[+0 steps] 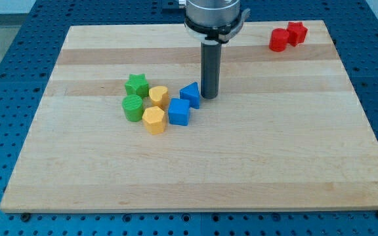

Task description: Push blue triangle left a bit

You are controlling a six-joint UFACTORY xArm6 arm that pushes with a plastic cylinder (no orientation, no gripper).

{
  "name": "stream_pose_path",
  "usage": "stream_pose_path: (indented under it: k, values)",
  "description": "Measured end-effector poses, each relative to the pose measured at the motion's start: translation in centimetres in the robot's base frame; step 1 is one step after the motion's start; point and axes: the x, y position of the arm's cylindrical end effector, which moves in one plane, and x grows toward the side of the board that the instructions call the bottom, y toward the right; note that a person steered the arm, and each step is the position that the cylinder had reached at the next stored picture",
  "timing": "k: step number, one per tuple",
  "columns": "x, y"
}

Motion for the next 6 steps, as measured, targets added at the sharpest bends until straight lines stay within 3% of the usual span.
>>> stream_pose_path:
  k: [6]
  values:
    - [-0.4, -1.2]
